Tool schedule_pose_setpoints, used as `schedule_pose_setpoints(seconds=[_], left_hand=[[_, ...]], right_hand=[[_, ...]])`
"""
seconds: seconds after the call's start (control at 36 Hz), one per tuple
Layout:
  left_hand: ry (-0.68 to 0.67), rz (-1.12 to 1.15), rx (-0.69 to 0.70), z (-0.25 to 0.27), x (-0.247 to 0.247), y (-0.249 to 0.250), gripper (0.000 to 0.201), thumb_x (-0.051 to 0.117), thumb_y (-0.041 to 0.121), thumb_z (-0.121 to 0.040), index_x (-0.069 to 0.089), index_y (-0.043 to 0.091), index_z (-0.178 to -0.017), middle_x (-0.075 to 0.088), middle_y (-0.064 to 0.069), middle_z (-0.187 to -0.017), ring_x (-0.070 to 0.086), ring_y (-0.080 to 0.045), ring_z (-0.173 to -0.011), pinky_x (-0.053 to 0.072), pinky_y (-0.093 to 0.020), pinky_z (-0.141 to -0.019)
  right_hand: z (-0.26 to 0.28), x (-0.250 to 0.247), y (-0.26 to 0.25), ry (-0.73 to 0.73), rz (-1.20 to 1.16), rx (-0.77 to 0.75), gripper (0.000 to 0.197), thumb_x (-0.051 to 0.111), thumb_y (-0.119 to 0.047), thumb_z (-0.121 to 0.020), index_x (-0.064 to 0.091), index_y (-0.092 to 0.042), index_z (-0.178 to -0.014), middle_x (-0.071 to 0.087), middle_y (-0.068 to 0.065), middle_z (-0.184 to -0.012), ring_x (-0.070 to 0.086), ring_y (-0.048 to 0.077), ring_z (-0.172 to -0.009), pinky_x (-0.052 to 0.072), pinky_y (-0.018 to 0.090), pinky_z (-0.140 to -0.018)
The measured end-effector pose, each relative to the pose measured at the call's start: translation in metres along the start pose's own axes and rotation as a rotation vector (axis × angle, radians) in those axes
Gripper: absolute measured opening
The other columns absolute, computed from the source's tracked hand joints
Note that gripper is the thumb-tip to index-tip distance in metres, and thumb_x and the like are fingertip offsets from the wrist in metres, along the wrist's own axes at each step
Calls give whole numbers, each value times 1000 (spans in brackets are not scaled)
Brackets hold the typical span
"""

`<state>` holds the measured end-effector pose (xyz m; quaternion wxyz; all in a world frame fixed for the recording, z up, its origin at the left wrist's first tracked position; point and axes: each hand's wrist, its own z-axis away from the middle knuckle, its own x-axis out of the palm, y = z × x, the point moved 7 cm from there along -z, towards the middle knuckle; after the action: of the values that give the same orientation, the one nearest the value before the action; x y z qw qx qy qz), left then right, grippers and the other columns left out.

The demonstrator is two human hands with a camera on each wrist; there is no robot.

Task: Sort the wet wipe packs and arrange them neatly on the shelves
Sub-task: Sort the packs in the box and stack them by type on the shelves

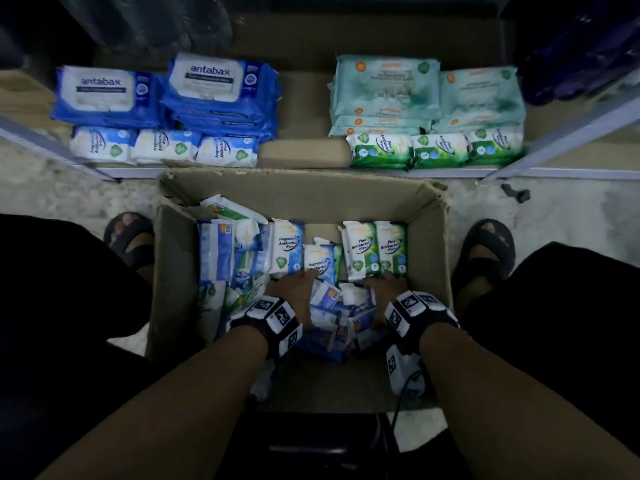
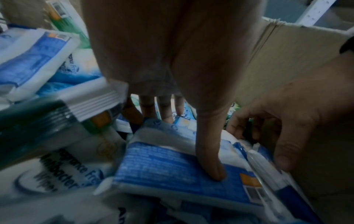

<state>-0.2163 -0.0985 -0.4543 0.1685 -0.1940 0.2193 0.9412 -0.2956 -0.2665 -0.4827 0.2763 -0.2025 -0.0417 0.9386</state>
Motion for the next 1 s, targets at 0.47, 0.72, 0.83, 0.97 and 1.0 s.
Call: schedule_pose_setpoints(seconds=[0.47, 0.72, 0.83, 0.97, 1.0], left_hand=[[-22, 99, 10, 9, -2, 7, 75, 90, 37, -65, 44, 14, -120, 57, -9, -118, 57, -26, -102, 50, -39, -83], [97, 161, 8, 38, -28, 9, 74, 86, 38, -71, 40, 15, -125, 56, -9, -112, 50, -21, -88, 41, -31, -70], [169, 184, -27, 59, -55, 1, 71, 82, 44, -75, 39, 14, -123, 51, -3, -90, 47, -19, -76, 39, -32, -65], [233, 146, -124, 88, -80, -23, 77, 82, 42, -76, 39, 10, -131, 54, -13, -120, 56, -30, -101, 46, -38, -76], [252, 131, -146, 94, -84, -29, 79, 82, 42, -75, 39, 10, -132, 54, -13, -123, 56, -32, -107, 45, -38, -77]], right_hand=[[17, -9, -9, -50, 9, -61, 102, 93, -33, -63, 38, -22, -148, 35, 8, -152, 37, 32, -137, 40, 42, -109], [37, -11, -15, 15, 64, -99, 116, 94, -36, -59, 27, -34, -153, 28, 1, -159, 32, 28, -143, 38, 41, -111], [45, -9, -17, 29, 73, -93, 110, 91, -32, -67, 23, -34, -154, 24, 3, -161, 29, 31, -144, 37, 45, -112], [52, -9, -20, 50, 142, -95, 109, 91, -34, -65, 26, -38, -153, 32, 3, -158, 37, 30, -140, 41, 43, -109], [51, -9, -20, 54, 143, -100, 108, 90, -35, -64, 27, -40, -152, 33, 3, -157, 39, 29, -139, 42, 43, -108]])
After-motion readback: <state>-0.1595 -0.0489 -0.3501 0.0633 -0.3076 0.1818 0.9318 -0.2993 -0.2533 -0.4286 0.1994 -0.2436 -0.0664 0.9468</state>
